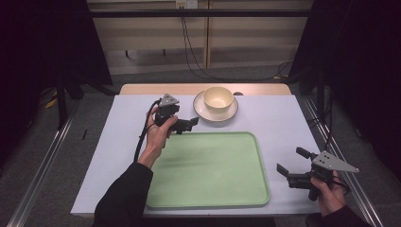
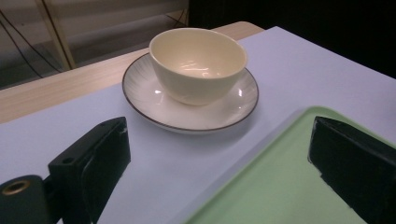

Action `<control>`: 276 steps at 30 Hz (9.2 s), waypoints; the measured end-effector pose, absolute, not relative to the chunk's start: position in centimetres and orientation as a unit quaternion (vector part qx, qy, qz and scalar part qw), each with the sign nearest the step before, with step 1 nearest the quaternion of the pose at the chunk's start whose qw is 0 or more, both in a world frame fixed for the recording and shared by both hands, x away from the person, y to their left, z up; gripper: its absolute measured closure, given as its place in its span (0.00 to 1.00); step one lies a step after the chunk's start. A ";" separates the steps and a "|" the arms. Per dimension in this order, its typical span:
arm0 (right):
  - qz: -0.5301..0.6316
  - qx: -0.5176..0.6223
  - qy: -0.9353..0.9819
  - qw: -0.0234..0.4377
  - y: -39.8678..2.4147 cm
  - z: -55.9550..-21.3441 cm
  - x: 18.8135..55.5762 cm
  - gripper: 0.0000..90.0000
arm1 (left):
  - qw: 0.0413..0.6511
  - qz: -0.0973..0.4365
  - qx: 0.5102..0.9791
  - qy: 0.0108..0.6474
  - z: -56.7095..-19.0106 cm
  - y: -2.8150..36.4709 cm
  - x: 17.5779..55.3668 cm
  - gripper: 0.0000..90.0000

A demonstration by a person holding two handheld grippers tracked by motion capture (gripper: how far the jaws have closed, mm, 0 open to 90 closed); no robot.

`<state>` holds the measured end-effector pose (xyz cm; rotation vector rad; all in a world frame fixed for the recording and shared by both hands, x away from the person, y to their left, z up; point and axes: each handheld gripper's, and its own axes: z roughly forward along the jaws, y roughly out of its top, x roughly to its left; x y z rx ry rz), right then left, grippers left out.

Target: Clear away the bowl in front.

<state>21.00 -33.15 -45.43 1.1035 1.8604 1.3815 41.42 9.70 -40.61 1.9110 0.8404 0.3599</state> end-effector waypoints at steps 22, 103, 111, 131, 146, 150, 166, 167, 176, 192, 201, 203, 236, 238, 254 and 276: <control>0.518 0.410 0.696 0.281 -33.3 -45.5 20.9 0.01 | 0.459 0.156 0.797 0.360 -40.7 5.5 46.5 0.13; 0.524 0.396 0.700 0.281 -33.5 -45.5 20.8 0.02 | 0.301 0.029 0.817 0.491 -45.2 0.2 55.0 0.81; 0.522 0.397 0.699 0.284 -33.5 -45.4 20.7 0.02 | 0.307 0.026 0.803 0.510 -44.9 0.6 55.2 0.93; 0.523 0.397 0.697 0.289 -33.5 -45.4 20.7 0.02 | 0.332 0.008 0.772 0.542 -44.4 2.0 55.2 0.93; 0.526 0.394 0.697 0.288 -33.5 -45.4 20.6 0.02 | 0.350 0.014 0.764 0.541 -42.7 2.9 54.3 0.93; 0.526 0.395 0.697 0.286 -33.5 -45.4 20.6 0.02 | 0.352 0.009 0.772 0.529 -42.4 3.2 54.0 0.93; 0.525 0.392 0.697 0.293 -33.6 -45.3 20.6 0.02 | 0.368 0.019 0.776 0.511 -40.2 4.3 52.2 0.93; 0.524 0.392 0.697 0.293 -33.6 -45.3 20.6 0.02 | 0.370 0.019 0.775 0.511 -40.1 4.4 52.1 0.93; 0.523 0.392 0.698 0.294 -33.6 -45.3 20.5 0.02 | 0.376 0.015 0.781 0.498 -39.3 4.3 51.1 0.93; 0.521 0.388 0.700 0.297 -33.7 -45.3 20.5 0.02 | 0.368 -0.004 0.811 0.456 -39.2 2.3 49.5 0.93; 0.522 0.388 0.699 0.297 -33.6 -45.3 20.5 0.02 | 0.372 -0.009 0.820 0.434 -39.1 1.2 48.1 0.93; 0.522 0.387 0.700 0.297 -33.6 -45.3 20.5 0.02 | 0.373 -0.018 0.822 0.430 -39.1 0.9 47.8 0.93; 0.526 0.384 0.699 0.296 -33.6 -45.3 20.5 0.02 | 0.357 -0.065 0.842 0.400 -41.7 -3.7 45.2 0.93; 0.523 0.386 0.700 0.296 -33.6 -45.3 20.5 0.02 | 0.356 -0.069 0.845 0.394 -41.9 -3.9 45.3 0.93; 0.525 0.384 0.700 0.294 -33.6 -45.3 20.5 0.02 | 0.328 -0.067 0.858 0.390 -44.0 -5.5 44.7 0.93; 0.528 0.383 0.699 0.293 -33.6 -45.2 20.5 0.02 | 0.330 -0.065 0.855 0.395 -45.4 -6.8 44.7 0.92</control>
